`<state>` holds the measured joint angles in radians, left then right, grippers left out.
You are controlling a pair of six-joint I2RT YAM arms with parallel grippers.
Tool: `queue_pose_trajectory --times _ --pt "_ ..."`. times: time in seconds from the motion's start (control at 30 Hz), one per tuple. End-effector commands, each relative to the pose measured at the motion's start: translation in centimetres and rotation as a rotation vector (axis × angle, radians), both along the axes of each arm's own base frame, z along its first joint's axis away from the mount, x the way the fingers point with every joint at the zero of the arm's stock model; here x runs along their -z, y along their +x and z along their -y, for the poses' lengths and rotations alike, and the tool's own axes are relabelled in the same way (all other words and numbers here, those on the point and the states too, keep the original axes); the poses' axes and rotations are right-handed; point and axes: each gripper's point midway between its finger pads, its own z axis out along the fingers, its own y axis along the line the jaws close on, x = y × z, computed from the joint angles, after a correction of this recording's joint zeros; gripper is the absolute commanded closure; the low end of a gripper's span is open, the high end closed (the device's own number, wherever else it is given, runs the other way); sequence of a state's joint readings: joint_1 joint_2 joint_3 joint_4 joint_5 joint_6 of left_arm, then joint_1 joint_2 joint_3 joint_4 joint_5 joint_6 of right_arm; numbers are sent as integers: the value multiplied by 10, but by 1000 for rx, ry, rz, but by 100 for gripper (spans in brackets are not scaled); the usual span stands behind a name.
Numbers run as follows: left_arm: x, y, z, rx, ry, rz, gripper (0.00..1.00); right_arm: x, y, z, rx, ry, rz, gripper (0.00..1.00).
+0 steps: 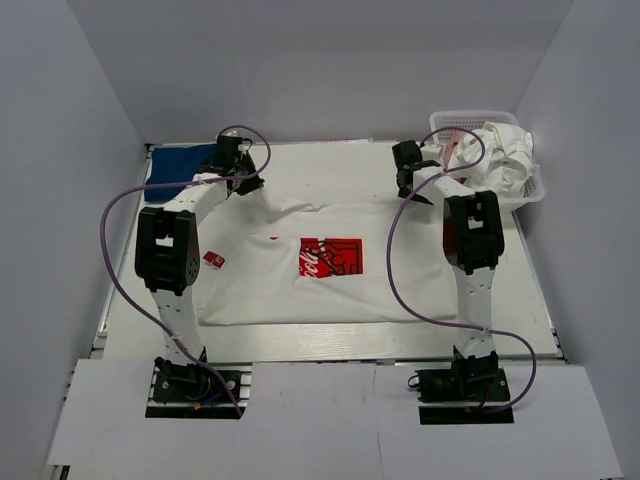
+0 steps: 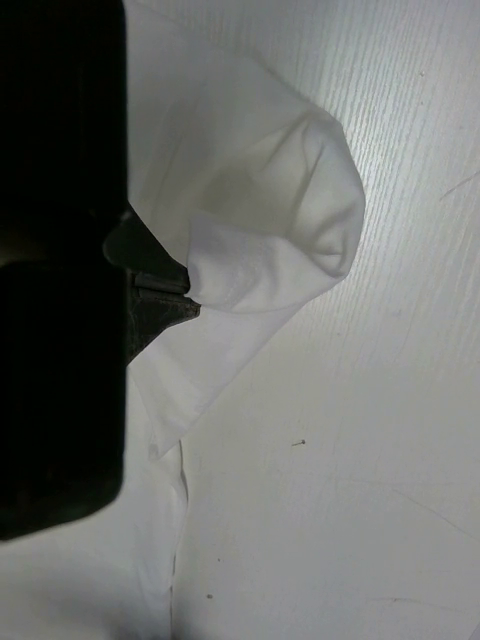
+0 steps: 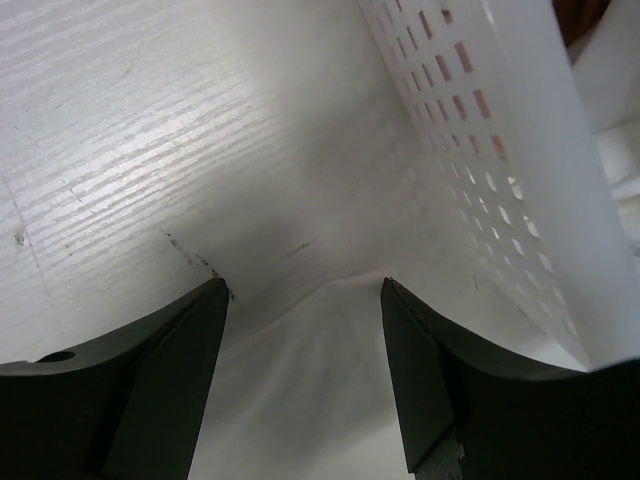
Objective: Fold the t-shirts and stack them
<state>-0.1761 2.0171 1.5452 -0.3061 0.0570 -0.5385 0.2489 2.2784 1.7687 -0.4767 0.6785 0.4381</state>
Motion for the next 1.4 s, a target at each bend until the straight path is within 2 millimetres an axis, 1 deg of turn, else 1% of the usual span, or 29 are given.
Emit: queue_pose_trajectory --times 0.0,0.13,0.27,0.33,0.37,0.4,0.47,0.5,0.57,0.6,0.73,0.8,0.83,0.87,0.9,0.93,0.97,1.0,1.03,1.07,1.1,1.13,1.17,1.2,1.23,1.27,1.3,1.33,1.37 --pt "-42 2 -1 2 -7 95 100 -21 -9 9 30 -11 34 31" --pt "-42 2 1 10 -14 93 100 -4 -17 4 46 41 -5 31" --pt "-47 -1 0 10 -15 101 100 12 -28 -8 61 121 -41 44" --pt "-39 -5 1 17 -19 86 100 13 -33 -9 74 141 -43 48" --pt "-44 -5 1 12 -27 94 100 16 -34 -10 73 142 -42 51" --pt "-44 -5 1 12 -27 94 100 18 -34 -11 79 149 -37 58" --pt "-44 -8 1 12 -27 94 100 22 -37 -9 102 160 -40 67" --pt "-44 -8 1 12 -27 94 100 22 -37 -8 111 161 -37 76" --pt "-44 -8 1 12 -27 94 100 24 -38 -10 120 176 -37 88" --pt "-50 -5 1 12 -29 106 100 22 -39 -10 121 177 -33 100" --pt "-58 -5 1 12 -31 116 100 7 -31 -12 90 173 8 100" --pt "-58 -13 0 12 -29 104 100 -5 -25 -13 72 158 30 100" --pt "-62 -18 -1 6 -36 104 100 -12 -24 -12 71 159 46 100" --pt "-63 -21 -1 6 -36 104 100 -13 -25 -14 44 152 38 100" --pt "-55 -30 -2 0 -39 81 100 -19 -22 -15 34 162 67 100" --pt "-54 -36 -5 -13 -38 68 100 -21 -26 -16 22 168 69 100" --pt "-63 -43 -6 -13 -41 85 100 -21 -28 -17 6 163 65 100" --pt "-54 -53 -9 -28 -41 61 100 -16 -34 -17 -9 156 58 100" --pt "-54 -60 -10 -36 -49 56 100 -31 -34 -18 -17 151 88 100" --pt "-54 -66 -10 -42 -55 51 100 -33 -37 -18 -23 146 91 100" --pt "-54 -79 -13 -42 -55 48 100 -39 -37 -23 -45 149 106 100" --pt "-54 -84 -13 -51 -65 44 100 -38 -45 -22 -56 145 98 100" --pt "-43 -98 -15 -62 -69 7 100 -39 -46 -25 -69 141 100 100" --pt "-42 -104 -16 -62 -68 5 100 -42 -50 -23 -73 133 101 100" --pt "-51 -112 -17 -80 -91 13 100 -46 -54 -24 -75 132 107 100" --pt "-51 -118 -18 -80 -92 15 100 -51 -57 -23 -77 127 120 100" --pt "-41 -130 -19 -88 -95 -10 100 -52 -58 -22 -78 116 121 100" --pt "-41 -136 -21 -88 -95 -10 100 -51 -62 -22 -80 109 116 100" --pt "-39 -151 -21 -97 -95 -19 100 -58 -65 -21 -81 103 126 100"
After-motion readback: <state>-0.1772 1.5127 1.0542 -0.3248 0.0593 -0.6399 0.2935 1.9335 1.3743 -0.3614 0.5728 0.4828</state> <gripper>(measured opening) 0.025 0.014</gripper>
